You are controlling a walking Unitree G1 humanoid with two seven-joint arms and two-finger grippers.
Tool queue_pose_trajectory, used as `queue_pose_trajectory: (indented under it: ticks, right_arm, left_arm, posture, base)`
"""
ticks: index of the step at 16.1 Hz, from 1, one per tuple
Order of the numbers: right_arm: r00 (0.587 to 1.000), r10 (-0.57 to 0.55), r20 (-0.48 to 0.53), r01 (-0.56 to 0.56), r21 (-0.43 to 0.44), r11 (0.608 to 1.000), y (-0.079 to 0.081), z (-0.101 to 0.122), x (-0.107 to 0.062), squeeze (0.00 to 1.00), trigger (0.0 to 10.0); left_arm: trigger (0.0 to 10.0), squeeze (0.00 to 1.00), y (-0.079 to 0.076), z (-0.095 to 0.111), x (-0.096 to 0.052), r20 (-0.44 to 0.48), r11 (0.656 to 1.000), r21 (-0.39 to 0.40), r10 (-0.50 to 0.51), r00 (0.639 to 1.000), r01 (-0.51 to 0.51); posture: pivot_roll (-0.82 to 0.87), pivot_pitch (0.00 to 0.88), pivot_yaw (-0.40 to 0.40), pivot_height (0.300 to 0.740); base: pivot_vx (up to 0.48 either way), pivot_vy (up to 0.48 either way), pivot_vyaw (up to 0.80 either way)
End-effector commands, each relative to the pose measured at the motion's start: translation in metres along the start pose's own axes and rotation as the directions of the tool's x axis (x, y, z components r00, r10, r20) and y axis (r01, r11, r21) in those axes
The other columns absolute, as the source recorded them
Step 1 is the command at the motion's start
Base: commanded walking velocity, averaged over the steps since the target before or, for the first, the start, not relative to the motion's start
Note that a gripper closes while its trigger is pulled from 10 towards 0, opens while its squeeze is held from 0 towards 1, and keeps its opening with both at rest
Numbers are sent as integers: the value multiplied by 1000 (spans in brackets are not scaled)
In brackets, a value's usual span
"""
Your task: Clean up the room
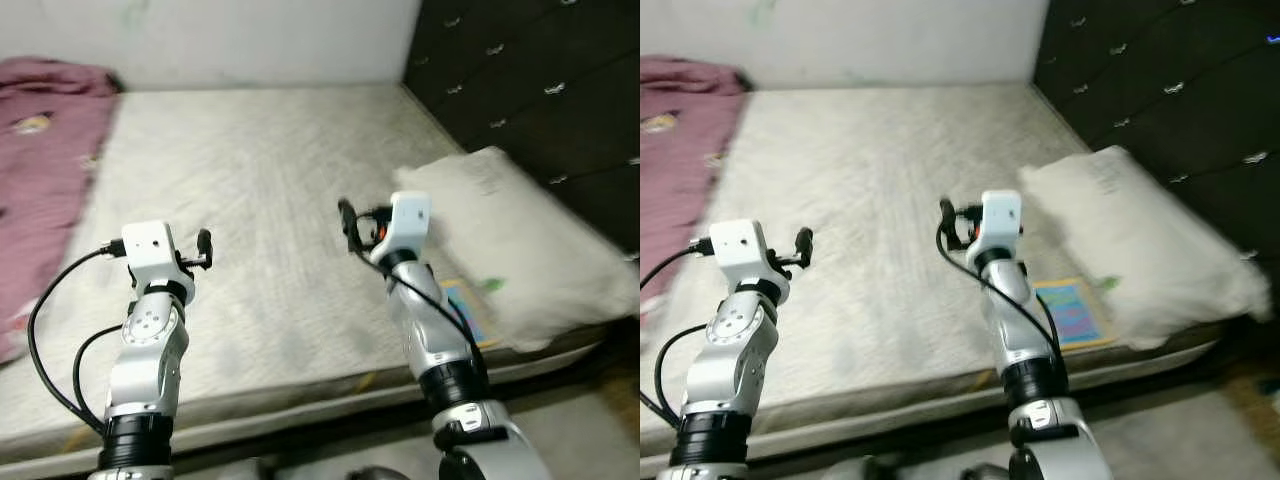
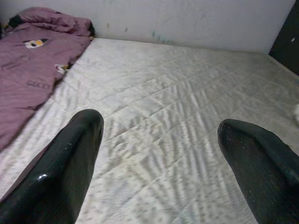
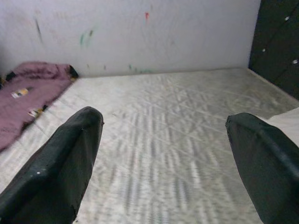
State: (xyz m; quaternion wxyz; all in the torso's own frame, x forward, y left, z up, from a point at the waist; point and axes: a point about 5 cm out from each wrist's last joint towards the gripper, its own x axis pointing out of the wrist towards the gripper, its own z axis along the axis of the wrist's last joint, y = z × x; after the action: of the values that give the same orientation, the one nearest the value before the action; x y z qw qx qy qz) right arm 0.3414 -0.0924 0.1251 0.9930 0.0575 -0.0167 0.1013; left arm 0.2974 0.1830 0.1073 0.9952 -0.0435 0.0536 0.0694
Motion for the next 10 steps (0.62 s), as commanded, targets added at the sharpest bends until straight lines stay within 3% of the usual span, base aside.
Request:
queue_pose_trajectory:
  ticks: [1,10]
  right_arm:
    - [999,-36,-11,36,-1,999,-12,-3,-4,0,10000]
    - [999,-35,-4,35,-12,999,-11,-3,-3,0,10000]
  left_arm:
    - [10000,0,-9,0,0,-1,1000,0,-31,1000,31]
    - [10000,0,-12,2,1,17,998,-29,-63,998,63]
  posture:
    - [-51,0,-29,740]
    - [-52,0,-28,740]
  base:
    - [0,480,0]
    - [0,480,0]
